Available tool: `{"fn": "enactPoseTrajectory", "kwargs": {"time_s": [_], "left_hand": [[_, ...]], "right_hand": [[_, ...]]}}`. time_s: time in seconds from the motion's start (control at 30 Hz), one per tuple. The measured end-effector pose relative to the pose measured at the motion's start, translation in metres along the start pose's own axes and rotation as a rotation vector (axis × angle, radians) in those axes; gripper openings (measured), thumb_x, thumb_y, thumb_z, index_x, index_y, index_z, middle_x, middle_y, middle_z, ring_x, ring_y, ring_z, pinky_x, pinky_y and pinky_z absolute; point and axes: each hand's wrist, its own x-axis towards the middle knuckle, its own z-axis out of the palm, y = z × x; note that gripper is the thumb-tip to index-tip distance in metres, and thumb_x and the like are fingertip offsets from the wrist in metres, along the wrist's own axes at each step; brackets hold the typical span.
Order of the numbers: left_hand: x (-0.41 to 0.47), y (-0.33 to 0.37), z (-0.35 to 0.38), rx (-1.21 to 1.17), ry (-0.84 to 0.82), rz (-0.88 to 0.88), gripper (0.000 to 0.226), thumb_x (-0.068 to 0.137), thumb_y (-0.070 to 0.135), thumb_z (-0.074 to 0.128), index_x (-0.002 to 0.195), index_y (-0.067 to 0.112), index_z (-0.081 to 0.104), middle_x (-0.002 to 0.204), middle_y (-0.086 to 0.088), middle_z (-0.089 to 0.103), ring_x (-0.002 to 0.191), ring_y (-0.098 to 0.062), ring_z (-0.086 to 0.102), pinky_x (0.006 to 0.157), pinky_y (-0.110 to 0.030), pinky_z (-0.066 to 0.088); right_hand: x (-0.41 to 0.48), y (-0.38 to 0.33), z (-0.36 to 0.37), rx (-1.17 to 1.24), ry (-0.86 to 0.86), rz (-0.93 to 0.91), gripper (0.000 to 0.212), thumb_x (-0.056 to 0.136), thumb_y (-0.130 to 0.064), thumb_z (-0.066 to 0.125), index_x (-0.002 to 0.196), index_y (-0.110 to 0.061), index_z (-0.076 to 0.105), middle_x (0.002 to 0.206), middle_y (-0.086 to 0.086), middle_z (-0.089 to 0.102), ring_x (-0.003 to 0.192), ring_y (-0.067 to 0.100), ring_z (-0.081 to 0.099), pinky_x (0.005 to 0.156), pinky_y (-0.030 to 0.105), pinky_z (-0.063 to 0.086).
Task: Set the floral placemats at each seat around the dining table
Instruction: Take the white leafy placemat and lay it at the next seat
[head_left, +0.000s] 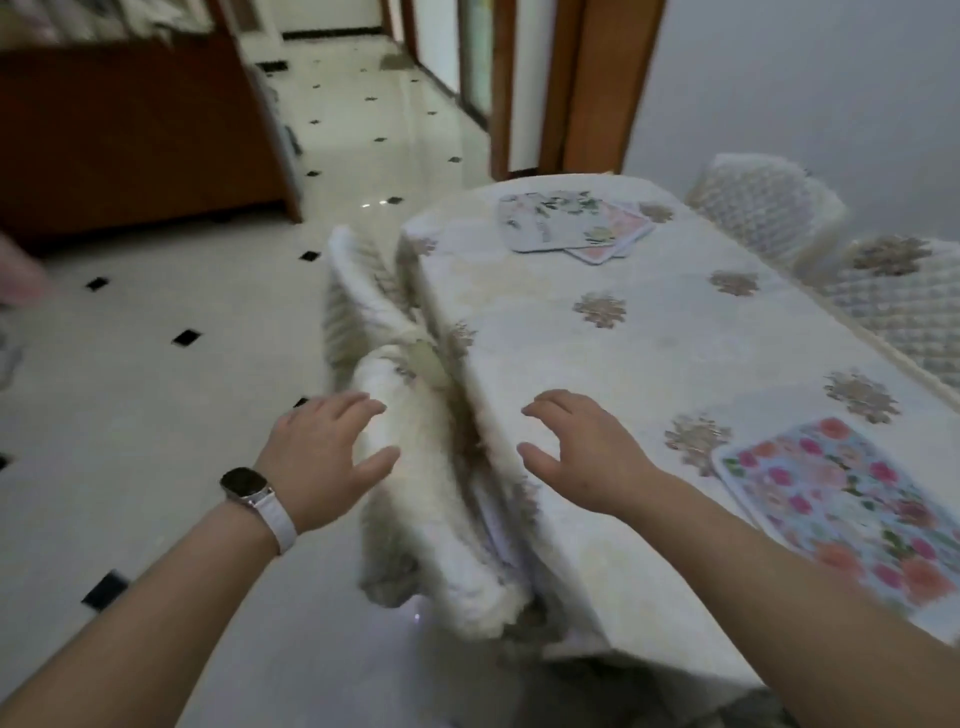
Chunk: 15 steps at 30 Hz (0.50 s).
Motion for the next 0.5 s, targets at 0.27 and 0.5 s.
{"fn": "enactPoseTrajectory", "kwargs": {"time_s": [0.27, 0.5], "left_hand": [[-0.116, -0.103, -0.019, 0.014, -0.005, -0.316, 0.073, 0.076, 0.068, 0.026, 0.133, 0.029, 0.05, 0.144, 0.002, 0.046, 0.133, -0.02, 0.04, 0.108, -0.043, 0.03], [-0.171, -0.149, -0.024, 0.07, -0.015, -0.463, 0.066, 0.08, 0.064, 0.03, 0.128, 0.026, 0.055, 0.138, 0.0, 0.053, 0.129, -0.023, 0.045, 0.107, -0.046, 0.029]], "right_hand": [[0.049, -0.128, 0.062, -0.13, -0.166, -0.258, 0.056, 0.094, -0.051, 0.046, 0.143, -0.025, 0.045, 0.151, -0.002, 0.041, 0.138, 0.021, 0.037, 0.11, 0.038, 0.036], [0.087, -0.187, 0.094, -0.167, -0.197, -0.376, 0.055, 0.094, -0.05, 0.048, 0.141, -0.023, 0.048, 0.15, 0.001, 0.043, 0.137, 0.022, 0.039, 0.108, 0.038, 0.038]]}}
